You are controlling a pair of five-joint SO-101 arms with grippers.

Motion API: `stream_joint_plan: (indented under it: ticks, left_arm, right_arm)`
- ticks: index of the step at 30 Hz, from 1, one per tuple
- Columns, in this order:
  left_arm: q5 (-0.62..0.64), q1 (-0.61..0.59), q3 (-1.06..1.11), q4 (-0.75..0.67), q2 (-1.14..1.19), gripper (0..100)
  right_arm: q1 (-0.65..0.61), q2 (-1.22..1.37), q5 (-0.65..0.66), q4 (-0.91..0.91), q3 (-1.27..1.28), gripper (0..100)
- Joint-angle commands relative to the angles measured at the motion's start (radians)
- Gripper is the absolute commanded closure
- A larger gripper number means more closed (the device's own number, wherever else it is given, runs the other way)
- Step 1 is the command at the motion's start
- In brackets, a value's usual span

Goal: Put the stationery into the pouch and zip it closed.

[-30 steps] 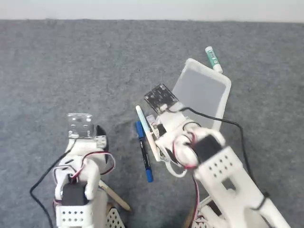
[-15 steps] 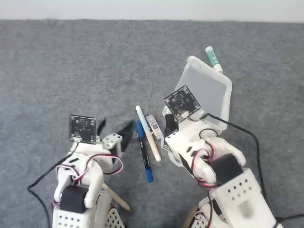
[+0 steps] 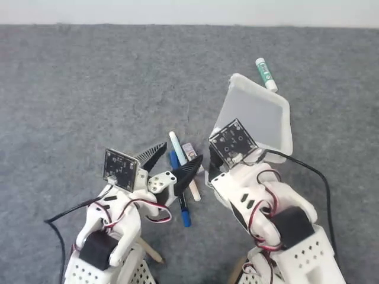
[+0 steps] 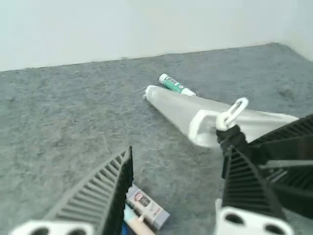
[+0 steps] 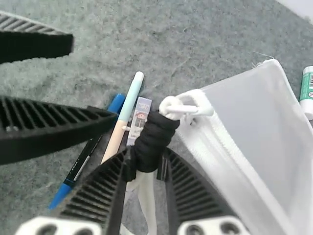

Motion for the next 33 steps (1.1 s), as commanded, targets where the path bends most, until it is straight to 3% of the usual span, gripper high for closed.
stream_joint_plan:
  ticks: [1, 5, 15, 22, 33]
  left_arm:
    - [0.029, 0.014, 0.024, -0.083, -0.015, 72]
    - [0.028, 0.008, 0.087, -0.178, -0.015, 72]
    - [0.028, 0.015, 0.122, -0.187, -0.017, 72]
    - [0.025, 0.015, 0.180, -0.305, -0.015, 72]
    - [0.006, 0.031, 0.186, -0.305, -0.014, 72]
  right_arm:
    - [-0.016, -0.061, 0.014, 0.016, -0.015, 99.2]
    - [-0.048, -0.096, 0.025, 0.044, -0.012, 99.2]
    - [-0.056, -0.148, 0.041, 0.065, -0.006, 99.2]
    - [-0.084, -0.180, 0.043, 0.065, 0.011, 99.2]
    - [-0.143, -0.182, 0.043, 0.079, 0.025, 99.2]
